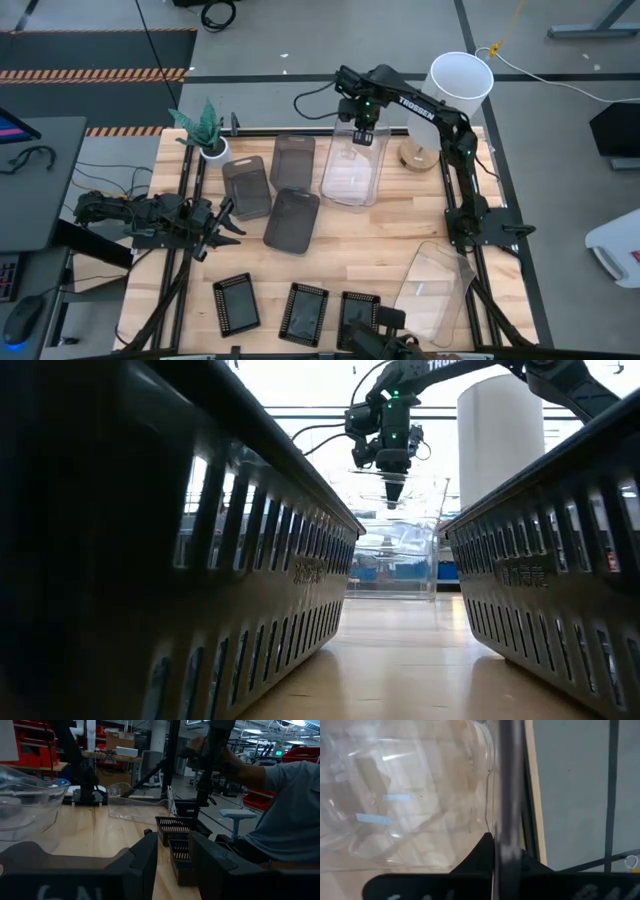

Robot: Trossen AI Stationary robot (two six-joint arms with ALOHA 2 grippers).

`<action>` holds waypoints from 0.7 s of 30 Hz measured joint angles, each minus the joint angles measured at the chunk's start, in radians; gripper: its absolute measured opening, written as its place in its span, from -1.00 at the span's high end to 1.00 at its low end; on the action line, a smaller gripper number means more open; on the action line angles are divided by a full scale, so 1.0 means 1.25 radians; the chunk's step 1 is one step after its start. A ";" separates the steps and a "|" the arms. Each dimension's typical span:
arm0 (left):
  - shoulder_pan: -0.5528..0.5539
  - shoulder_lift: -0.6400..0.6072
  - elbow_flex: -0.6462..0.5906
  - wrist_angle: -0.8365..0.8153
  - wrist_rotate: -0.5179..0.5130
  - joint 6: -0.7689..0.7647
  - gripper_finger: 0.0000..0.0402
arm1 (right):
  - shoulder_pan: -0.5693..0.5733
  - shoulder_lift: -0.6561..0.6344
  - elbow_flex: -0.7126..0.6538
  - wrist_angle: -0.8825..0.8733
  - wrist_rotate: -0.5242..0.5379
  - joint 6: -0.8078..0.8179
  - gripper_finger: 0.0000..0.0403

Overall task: Stack baskets by color
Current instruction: Stack the middle transparent bin on the top transparent bin

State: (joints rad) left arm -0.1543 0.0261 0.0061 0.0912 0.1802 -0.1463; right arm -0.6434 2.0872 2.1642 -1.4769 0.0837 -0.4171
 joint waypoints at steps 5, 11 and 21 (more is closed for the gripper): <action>0.000 0.000 0.000 0.001 0.000 0.000 0.42 | 0.000 0.000 -0.026 -0.004 -0.004 -0.001 0.90; 0.000 0.000 0.000 0.001 0.000 0.000 0.42 | 0.000 0.000 -0.061 -0.001 -0.009 0.000 0.68; 0.000 0.000 0.000 0.001 0.000 0.000 0.42 | 0.012 -0.002 -0.043 0.030 0.067 0.025 0.03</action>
State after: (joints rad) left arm -0.1543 0.0261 0.0061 0.0929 0.1802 -0.1465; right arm -0.6282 2.0853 2.1103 -1.4391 0.1673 -0.3855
